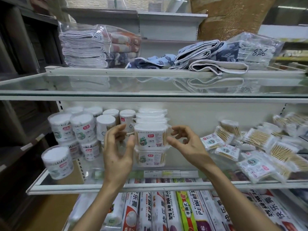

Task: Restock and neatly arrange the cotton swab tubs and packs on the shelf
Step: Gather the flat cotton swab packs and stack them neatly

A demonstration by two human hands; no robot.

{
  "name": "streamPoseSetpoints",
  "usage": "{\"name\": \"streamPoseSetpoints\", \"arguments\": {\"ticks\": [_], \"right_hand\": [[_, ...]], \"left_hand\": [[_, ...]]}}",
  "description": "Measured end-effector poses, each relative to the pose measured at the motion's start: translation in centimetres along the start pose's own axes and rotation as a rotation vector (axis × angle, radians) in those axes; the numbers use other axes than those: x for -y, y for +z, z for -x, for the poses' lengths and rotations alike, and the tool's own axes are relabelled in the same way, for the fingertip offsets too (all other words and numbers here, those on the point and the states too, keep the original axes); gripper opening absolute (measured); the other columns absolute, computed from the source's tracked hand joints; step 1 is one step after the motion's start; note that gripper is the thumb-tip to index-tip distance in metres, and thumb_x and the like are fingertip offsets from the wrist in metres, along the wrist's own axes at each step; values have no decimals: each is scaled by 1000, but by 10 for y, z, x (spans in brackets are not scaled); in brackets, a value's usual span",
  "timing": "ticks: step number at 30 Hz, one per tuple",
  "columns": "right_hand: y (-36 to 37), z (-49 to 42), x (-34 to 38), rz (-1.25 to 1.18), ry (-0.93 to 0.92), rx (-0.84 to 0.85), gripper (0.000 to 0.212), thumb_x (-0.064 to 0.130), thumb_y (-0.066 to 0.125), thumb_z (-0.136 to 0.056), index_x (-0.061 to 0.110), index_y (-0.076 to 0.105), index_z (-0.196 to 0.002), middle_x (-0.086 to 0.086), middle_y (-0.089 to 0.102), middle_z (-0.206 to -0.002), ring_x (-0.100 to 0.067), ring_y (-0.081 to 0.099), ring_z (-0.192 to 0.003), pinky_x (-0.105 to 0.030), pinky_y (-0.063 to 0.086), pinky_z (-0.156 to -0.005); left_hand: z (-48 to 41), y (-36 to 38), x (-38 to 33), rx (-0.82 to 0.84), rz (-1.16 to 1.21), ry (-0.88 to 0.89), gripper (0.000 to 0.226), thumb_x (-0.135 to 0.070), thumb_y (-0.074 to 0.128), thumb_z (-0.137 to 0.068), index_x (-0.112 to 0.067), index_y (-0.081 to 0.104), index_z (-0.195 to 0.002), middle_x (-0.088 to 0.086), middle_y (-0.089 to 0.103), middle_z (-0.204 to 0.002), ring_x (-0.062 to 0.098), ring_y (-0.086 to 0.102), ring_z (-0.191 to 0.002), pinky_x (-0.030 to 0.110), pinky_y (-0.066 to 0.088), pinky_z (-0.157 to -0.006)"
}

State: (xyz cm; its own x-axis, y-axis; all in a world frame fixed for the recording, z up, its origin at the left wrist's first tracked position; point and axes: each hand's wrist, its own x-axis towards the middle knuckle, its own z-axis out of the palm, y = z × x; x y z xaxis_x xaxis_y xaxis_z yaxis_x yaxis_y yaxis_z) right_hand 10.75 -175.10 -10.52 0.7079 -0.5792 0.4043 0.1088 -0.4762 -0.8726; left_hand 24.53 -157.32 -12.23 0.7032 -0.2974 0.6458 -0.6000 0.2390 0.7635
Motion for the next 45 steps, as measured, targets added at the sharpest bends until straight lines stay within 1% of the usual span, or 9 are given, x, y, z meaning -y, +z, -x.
{"name": "streamPoseSetpoints", "arguments": {"ticks": [4,7,11,20,27,29,32,39,45], "right_hand": [[-12,6,-1,-11,28,-87,37,47,68,-84,24,63,-113,7,67,-104,-2,61,-94,-25,52,-82],[-28,11,-7,1,60,-204,16,32,70,-91,27,66,-106,5,69,-101,-9,64,-95,-24,54,-81],[-62,23,-16,49,81,-323,10,20,70,-92,22,68,-102,5,70,-95,1,63,-84,-14,50,-77],[-162,24,-44,92,54,-349,2,19,70,-91,19,70,-94,-2,71,-83,-14,65,-78,-32,54,-72],[-213,-18,-53,543,194,-186,66,59,60,-91,22,41,-142,-7,72,-86,-19,68,-81,-38,54,-75],[-215,-34,-60,647,239,-136,69,59,58,-92,16,40,-143,-14,71,-105,-30,67,-97,-37,51,-80],[-215,-48,-66,710,240,-126,46,48,59,-95,13,57,-124,-16,70,-110,-35,65,-103,-37,50,-81],[-222,-30,-43,375,54,-152,19,29,64,-95,24,63,-114,1,72,-74,-7,65,-52,-29,56,-52],[-208,-10,-35,180,-54,39,33,15,70,-91,37,65,-116,-1,72,-80,-20,70,-62,-33,57,-51]], "left_hand": [[5,14,-23,-1,50,162,19,-21,58,-95,-17,57,-114,9,55,-110,25,58,-96,49,52,-87],[13,35,-40,99,153,167,17,-21,56,-94,-30,59,-109,6,60,-104,26,61,-97,41,53,-83],[29,75,-52,264,253,50,9,-23,59,-95,-25,62,-103,1,65,-94,22,64,-88,30,54,-79],[42,175,-60,388,239,-173,11,-11,60,-96,-19,67,-100,-2,69,-83,5,65,-75,14,51,-69],[45,223,-58,373,266,-296,10,-12,59,-97,-13,67,-102,1,67,-79,10,63,-73,20,52,-69],[47,228,-58,366,265,-300,9,-11,59,-96,-12,67,-101,-2,66,-76,9,62,-71,19,51,-68],[47,231,-55,372,246,-301,9,-11,60,-95,-11,67,-100,-1,66,-75,10,62,-70,19,51,-68],[22,232,-43,349,216,-445,14,-18,59,-97,-12,65,-108,5,70,-83,18,66,-73,27,55,-68],[7,241,-47,376,542,-713,38,-29,57,-96,0,55,-119,21,68,-101,24,68,-69,29,57,-65]]}}
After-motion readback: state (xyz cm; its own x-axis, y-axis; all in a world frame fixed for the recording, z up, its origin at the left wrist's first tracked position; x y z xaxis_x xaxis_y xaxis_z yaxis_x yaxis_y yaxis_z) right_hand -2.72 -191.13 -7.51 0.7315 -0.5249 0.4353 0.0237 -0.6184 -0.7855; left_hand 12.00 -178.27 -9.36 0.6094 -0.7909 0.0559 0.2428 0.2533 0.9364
